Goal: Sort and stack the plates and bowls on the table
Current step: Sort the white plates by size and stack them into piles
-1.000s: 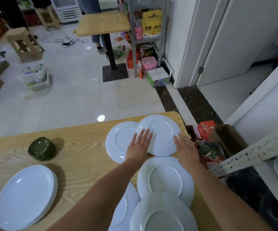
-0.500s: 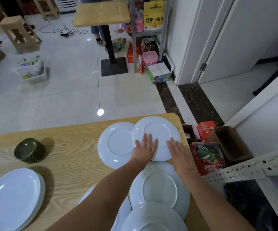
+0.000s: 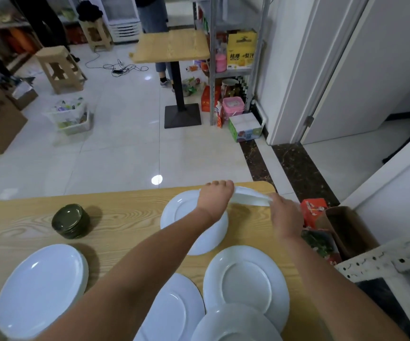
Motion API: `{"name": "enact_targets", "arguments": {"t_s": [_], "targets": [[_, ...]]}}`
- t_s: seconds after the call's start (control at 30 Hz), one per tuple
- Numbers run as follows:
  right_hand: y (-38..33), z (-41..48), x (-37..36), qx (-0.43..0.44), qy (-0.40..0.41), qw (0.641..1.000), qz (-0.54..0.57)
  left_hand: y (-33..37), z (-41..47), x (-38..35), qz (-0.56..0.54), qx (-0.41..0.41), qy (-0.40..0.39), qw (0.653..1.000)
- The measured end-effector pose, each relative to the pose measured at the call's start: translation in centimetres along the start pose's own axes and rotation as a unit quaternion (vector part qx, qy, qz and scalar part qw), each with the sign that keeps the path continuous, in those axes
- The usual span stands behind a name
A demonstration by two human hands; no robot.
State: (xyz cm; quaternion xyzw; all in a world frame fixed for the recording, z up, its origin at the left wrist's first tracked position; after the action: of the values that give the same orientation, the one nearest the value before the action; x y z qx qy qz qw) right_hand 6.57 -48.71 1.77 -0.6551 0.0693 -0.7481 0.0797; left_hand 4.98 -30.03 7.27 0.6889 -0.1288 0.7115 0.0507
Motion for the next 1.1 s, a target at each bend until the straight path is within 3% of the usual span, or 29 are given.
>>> {"name": "enact_targets", "arguments": {"t_s": [0.1, 0.17, 0.3, 0.43, 0.5, 0.63, 0.87, 1.1], "targets": [[-1.9, 0.3, 1.2, -0.075, 0.01, 0.985, 0.155, -3.3, -0.6, 2.7, -0.155, 0.126, 0.049, 0.979], [-3.2, -0.1, 1.0, -0.124, -0.033, 0.959, 0.251, -6.0, -2.5, 3.5, -0.295, 0.205, 0.073, 0.93], [-7.6, -2.0, 0.3, -0.132, -0.114, 0.923, 0.342, -10.8, -9.4, 2.5, -0.575, 0.332, 0.097, 0.741], [-14.0, -5.4, -0.8, -0.095, -0.153, 0.915, 0.362, -13.4, -18.2, -0.1, -0.684, 0.44, 0.11, 0.571], [-17.5, -7.7, -1.4, -0.081, -0.169, 0.919, 0.346, -14.5, -22.9, -1.1, -0.709, 0.468, 0.107, 0.517], [-24.4, -13.5, -3.0, -0.048, -0.194, 0.927, 0.317, -17.3, -32.7, -2.7, -0.722, 0.501, 0.115, 0.464], [-35.7, -24.5, -4.5, 0.013, -0.202, 0.932, 0.302, -23.4, -47.1, -4.2, -0.678, 0.578, 0.15, 0.429], [-45.3, -32.0, -5.2, 0.079, -0.266, 0.915, 0.292, -28.6, -58.3, -6.6, -0.649, 0.616, 0.215, 0.392]]}}
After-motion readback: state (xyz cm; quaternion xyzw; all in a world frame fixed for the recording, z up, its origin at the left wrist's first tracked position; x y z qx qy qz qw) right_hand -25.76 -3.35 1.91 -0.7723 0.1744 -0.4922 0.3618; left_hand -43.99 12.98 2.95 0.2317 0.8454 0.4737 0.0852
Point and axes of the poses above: each hand's wrist, its own z-axis towards the middle knuckle, its own x-axis out of the back of the hand, y = z × x, the point moved 3 cm from there along z, towards the middle knuckle, and after that the axes turned 4 degrees about -x, right-handed, at the moved point
